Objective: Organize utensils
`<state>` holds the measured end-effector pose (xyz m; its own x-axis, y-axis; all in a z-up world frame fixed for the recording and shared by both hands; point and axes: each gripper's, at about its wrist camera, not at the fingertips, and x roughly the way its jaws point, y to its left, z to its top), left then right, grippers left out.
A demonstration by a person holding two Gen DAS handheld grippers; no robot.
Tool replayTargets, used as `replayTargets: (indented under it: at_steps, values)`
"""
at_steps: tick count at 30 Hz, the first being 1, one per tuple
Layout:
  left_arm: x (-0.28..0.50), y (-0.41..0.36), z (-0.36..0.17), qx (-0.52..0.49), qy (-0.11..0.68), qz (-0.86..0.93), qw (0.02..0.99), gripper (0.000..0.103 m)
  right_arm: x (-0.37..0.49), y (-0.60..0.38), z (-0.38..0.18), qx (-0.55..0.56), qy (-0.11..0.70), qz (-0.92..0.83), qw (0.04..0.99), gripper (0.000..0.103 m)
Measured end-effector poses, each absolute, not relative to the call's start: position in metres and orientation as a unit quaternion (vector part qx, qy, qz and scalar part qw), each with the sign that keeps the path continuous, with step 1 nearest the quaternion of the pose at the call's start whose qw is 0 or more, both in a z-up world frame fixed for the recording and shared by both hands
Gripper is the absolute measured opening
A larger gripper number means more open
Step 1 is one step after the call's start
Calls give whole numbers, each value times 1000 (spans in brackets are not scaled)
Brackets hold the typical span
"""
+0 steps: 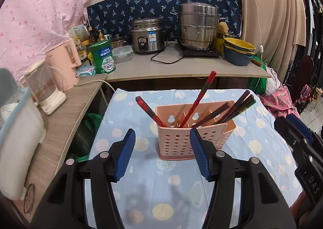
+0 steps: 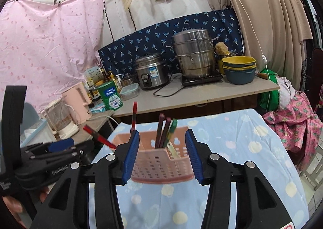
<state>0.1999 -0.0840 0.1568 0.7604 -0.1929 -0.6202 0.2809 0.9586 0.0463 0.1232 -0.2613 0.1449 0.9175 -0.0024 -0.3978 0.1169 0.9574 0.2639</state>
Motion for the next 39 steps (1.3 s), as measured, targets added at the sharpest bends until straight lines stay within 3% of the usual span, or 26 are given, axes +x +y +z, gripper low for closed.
replayTargets:
  at_steps: [14, 28, 39]
  values:
    - [157, -81, 137, 75, 312, -119, 940, 70, 75, -254, 113, 125, 249, -58, 959, 64]
    - [137, -72, 112, 68, 324, -105, 938, 83, 54, -248, 88, 123, 281, -67, 949, 71]
    - [129, -66, 100, 62, 332, -92, 937, 89, 47, -244, 79, 115, 288, -76, 948, 84]
